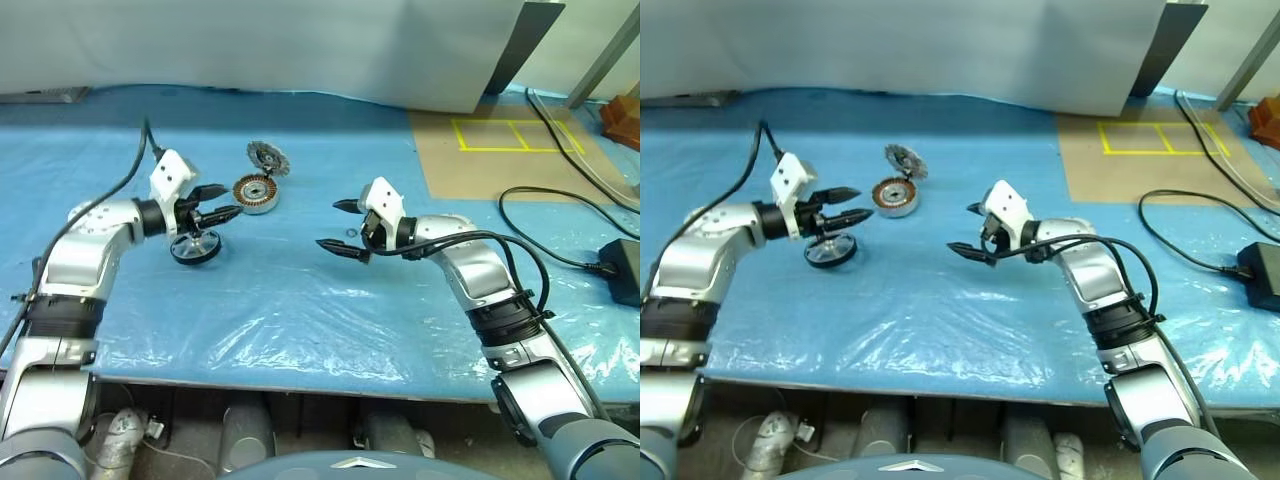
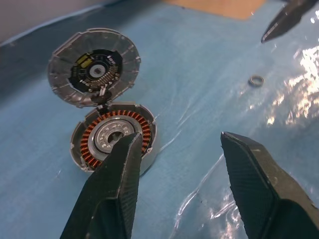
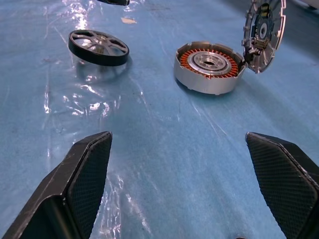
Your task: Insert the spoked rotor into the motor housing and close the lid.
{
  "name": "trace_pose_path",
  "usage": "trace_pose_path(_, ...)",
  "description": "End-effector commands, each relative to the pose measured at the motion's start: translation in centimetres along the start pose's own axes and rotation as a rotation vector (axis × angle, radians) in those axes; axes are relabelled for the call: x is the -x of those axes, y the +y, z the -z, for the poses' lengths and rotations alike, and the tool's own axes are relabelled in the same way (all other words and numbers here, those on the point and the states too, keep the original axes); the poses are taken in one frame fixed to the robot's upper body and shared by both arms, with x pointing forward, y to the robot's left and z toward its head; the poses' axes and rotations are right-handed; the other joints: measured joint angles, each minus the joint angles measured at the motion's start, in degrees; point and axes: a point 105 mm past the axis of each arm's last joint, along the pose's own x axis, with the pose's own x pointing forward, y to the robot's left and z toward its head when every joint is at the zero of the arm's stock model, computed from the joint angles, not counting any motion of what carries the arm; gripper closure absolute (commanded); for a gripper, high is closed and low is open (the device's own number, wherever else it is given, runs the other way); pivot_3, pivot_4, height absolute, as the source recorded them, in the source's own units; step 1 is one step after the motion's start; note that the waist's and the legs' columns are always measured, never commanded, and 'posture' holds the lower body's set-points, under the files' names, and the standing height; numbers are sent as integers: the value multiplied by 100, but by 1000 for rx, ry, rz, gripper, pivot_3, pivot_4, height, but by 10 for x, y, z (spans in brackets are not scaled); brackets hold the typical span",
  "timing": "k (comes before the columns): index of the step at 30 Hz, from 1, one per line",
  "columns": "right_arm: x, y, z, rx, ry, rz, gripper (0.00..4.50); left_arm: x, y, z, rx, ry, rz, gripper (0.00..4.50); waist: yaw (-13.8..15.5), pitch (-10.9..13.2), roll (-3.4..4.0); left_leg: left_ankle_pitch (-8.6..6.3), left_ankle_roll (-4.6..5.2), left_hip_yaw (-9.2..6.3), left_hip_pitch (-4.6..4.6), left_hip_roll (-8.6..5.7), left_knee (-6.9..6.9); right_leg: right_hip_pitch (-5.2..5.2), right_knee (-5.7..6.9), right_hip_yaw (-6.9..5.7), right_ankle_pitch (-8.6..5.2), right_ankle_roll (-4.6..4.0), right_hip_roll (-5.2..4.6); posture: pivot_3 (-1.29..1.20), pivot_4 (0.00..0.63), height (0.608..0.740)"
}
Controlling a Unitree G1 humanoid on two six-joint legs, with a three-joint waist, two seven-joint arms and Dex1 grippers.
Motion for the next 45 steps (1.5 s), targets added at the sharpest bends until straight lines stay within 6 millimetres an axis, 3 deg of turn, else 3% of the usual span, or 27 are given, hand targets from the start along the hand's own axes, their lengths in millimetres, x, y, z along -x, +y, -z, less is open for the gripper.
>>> trace_pose_path(1,3,-4,-7,18,-41,42,0,-11,17,9,-143,159,28,1864,2,0,0,0,0,0,0,0,0,0,-4,1,2,3,-1,0,150,740)
trace_pose_path(6,6,5,-3,-9,-49,75,0,-37,25,5,-246,242,95,1864,40,0,0,2,2,-3,-10,-3,-3,0,-7,-2,6,10,-1,0,150,740)
trace_pose_path(11,12,8,4,-26,-35,115,0,-52,22,9,-313,309,143,1864,45,2,-4,1,0,-7,-13,-2,-3,-2,-8,-2,7,11,1,0,150,740)
trace_pose_path(24,26,10,18,-61,-8,235,0,-78,29,7,-393,363,16,1864,182,4,-7,-1,-2,-11,-14,-5,-3,2,-7,-6,8,12,-4,0,150,740)
trace_pose_path(45,35,10,25,-58,30,313,0,-85,15,43,-380,461,24,1864,166,5,-8,-1,-3,-16,-2,-5,-3,10,-6,-7,8,13,-5,0,150,740)
